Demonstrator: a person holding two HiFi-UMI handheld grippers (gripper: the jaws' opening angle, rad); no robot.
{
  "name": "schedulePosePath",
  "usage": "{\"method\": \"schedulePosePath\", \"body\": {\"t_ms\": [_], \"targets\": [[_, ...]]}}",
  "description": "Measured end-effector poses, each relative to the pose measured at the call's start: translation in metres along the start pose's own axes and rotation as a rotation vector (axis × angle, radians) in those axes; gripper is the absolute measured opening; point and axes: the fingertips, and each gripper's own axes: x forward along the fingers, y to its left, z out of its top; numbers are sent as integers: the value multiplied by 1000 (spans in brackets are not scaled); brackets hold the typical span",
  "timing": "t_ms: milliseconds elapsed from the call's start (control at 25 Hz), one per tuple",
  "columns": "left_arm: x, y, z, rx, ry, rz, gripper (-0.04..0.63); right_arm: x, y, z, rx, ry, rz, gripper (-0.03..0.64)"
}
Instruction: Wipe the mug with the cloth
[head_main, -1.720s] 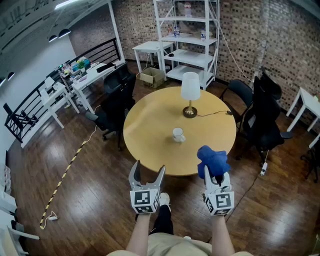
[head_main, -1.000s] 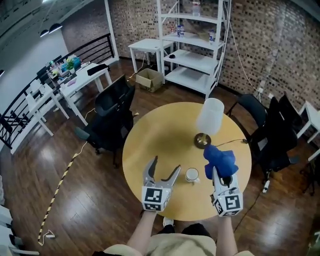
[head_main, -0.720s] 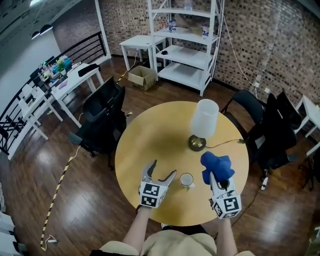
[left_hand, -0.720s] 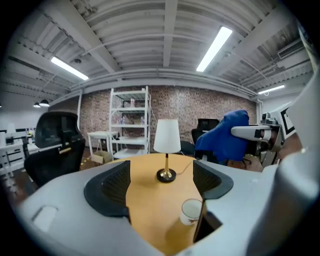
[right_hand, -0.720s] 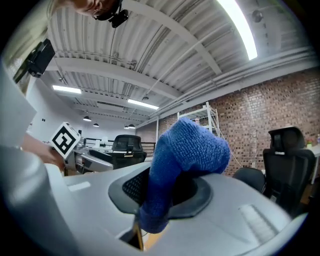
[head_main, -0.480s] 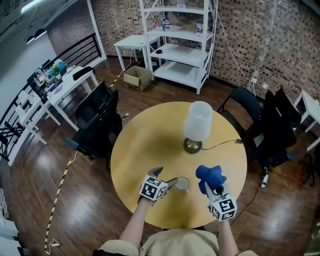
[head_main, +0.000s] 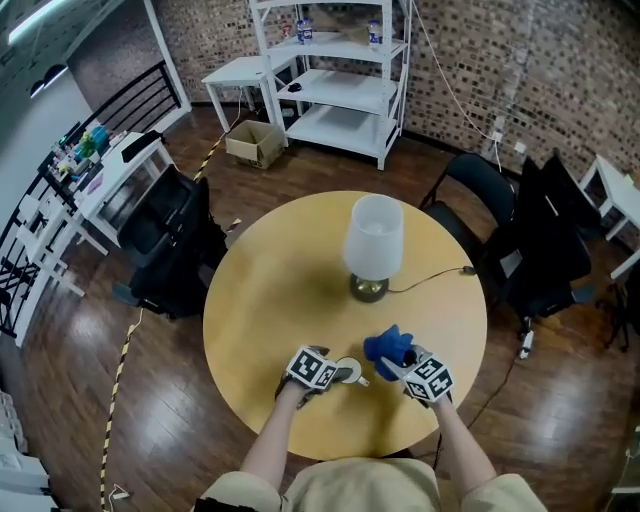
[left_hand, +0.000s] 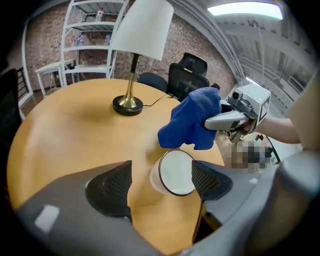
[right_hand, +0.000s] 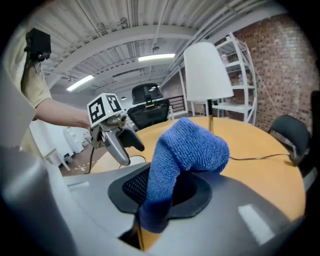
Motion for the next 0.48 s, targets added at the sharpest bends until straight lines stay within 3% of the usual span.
{"method": "schedulePosePath", "body": {"t_ms": [120, 280, 400, 480], "targets": [[8, 1, -13, -136, -14, 16, 382, 38, -1, 15, 39, 89, 152, 67], [21, 2, -27, -278, -8, 21, 368, 87, 10, 30, 130, 194, 287, 67], [27, 1, -29, -353, -27, 16, 210, 113, 19, 28, 197, 283, 347, 67], [28, 2, -28, -380, -45, 28, 169, 127, 27, 24, 239, 350, 394, 67]]}}
